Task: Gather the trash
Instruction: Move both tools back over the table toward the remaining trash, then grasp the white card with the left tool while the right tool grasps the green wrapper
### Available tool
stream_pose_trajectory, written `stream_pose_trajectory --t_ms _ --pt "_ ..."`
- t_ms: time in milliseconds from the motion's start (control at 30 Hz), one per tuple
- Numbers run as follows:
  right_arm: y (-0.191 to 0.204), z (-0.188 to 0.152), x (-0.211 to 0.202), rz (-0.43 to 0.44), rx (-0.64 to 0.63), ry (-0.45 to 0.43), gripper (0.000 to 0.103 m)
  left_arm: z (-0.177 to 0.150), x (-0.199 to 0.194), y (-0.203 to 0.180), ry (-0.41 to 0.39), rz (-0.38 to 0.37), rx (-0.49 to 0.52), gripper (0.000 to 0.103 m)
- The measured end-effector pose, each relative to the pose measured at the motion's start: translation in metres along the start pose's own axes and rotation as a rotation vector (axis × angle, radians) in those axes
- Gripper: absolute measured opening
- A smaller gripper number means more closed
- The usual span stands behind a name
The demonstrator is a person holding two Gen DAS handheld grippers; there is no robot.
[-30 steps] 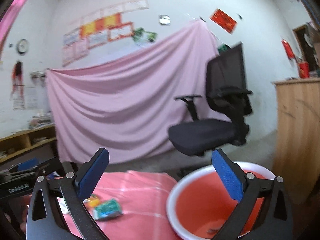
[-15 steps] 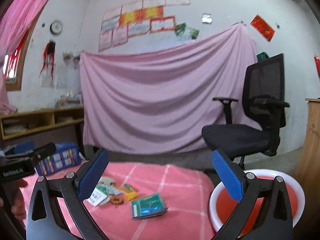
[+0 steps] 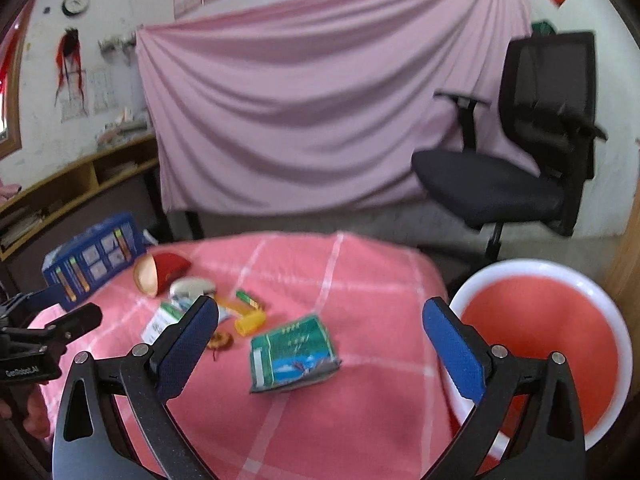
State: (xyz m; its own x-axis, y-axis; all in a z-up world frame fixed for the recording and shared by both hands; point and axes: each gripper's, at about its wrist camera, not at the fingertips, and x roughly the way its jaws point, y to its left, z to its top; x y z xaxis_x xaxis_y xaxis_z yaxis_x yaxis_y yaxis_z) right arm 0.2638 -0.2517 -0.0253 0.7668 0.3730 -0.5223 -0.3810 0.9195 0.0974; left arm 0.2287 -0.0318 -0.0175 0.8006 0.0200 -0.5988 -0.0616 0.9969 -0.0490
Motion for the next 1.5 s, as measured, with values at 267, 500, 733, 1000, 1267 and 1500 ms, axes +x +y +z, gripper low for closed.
stream_pose_trajectory --t_ms 267,500,733,1000,1267,1500 --pt "-0.001 -0.005 0.027 0.026 0.002 0.163 0.086 0.003 0.026 -0.008 0.132 -0.1 0.056 0.096" --pt "-0.005 -0.007 0.036 0.035 0.022 0.224 0.081 0.009 0.04 -0.016 0.186 -0.135 0.087 0.091" --pt "-0.007 -0.006 0.037 0.042 0.029 0.239 0.08 0.012 0.064 -0.026 0.247 -0.141 0.141 0.078" --pt "0.0 -0.009 0.05 0.036 -0.001 0.304 0.08 0.012 0.068 -0.011 0.282 -0.159 0.087 0.064" --pt "0.011 -0.013 0.06 0.04 -0.075 0.356 0.081 0.01 0.047 0.013 0.254 -0.18 -0.015 0.064" --pt "0.018 -0.016 0.063 0.026 -0.125 0.373 0.076 0.012 0.041 0.02 0.253 -0.171 -0.023 0.064"
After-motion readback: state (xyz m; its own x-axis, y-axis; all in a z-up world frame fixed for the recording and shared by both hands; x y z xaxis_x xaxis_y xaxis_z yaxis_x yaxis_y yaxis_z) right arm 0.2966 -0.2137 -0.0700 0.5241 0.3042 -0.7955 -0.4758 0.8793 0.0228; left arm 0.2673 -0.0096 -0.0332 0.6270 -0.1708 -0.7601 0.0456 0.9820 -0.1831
